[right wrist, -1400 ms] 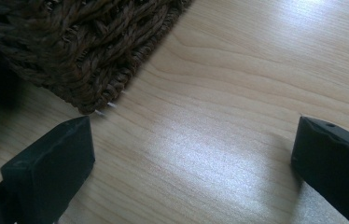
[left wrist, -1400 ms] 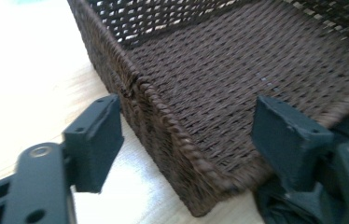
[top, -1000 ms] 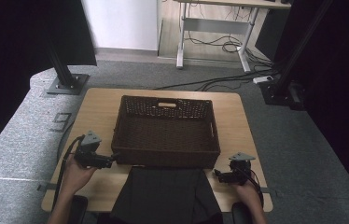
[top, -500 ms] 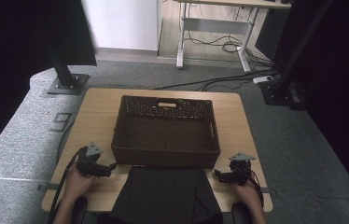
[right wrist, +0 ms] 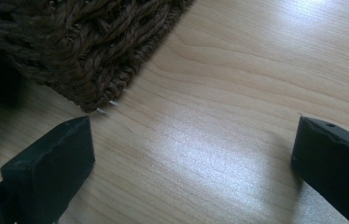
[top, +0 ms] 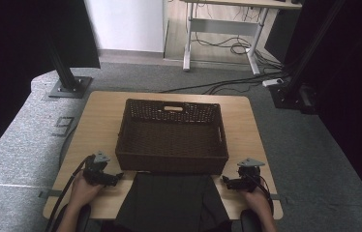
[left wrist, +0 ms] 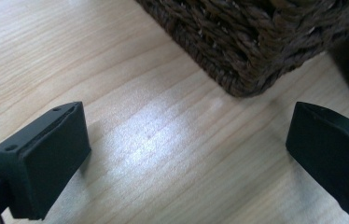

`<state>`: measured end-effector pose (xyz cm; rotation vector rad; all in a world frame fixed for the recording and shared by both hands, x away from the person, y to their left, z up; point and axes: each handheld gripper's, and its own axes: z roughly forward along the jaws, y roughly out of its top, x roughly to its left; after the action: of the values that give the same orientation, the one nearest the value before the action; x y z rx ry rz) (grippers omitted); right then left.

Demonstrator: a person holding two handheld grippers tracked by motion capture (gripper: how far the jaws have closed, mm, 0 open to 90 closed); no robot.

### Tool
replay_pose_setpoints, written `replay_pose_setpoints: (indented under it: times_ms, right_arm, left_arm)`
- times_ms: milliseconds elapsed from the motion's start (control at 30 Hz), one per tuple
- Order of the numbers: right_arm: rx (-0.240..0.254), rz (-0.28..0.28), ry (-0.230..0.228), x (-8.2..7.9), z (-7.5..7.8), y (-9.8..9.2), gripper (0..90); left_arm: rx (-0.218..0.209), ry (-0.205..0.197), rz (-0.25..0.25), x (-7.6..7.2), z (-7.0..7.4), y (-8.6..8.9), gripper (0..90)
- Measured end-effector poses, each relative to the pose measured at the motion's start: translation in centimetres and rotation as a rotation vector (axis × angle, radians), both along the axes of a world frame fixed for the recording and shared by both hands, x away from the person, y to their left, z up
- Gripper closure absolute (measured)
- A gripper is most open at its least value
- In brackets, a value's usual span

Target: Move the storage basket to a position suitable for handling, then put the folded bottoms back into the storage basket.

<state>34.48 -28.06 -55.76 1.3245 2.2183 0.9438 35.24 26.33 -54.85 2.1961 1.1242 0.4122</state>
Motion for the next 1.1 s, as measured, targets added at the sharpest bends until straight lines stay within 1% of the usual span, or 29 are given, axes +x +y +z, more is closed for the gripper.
replay_pose_setpoints:
  times_ms: [233,367,667,700,767,867,933,967,1100]
  right_arm:
    - [0.000,0.001,0.000,0.0,0.0,0.0,0.0]
    - [0.000,0.001,0.000,0.0,0.0,0.0,0.0]
    - [0.001,0.000,0.000,0.0,0.0,0.0,0.0]
    - [0.001,0.002,0.000,0.0,0.0,0.0,0.0]
    - [-0.002,0.012,0.010,0.0,0.1,-0.1,0.0]
    - [-0.006,0.013,0.021,-0.1,0.2,-0.1,0.5]
    - [-0.001,0.016,0.032,-0.2,0.4,0.0,2.7]
    - [0.005,0.023,0.042,-0.3,0.6,0.0,3.0]
    - [0.033,0.043,0.066,-0.9,1.4,0.5,2.1]
  left_arm:
    - [0.000,0.000,0.006,0.0,0.0,0.0,0.0]
    - [0.002,0.000,0.039,-0.2,0.0,-0.2,0.0]
    - [0.000,-0.001,0.037,-0.3,0.0,-0.3,0.0]
    - [0.002,0.001,0.037,-0.4,0.0,-0.3,0.0]
    - [0.011,0.015,0.035,-0.4,0.2,-0.4,0.0]
    - [0.026,0.040,0.029,-0.5,0.4,-0.7,0.0]
    - [0.040,0.037,0.034,-0.7,0.6,-0.8,0.0]
    - [0.033,0.035,0.032,-0.8,0.9,-0.9,0.0]
    - [-0.043,0.040,0.000,-1.5,2.1,-1.5,0.0]
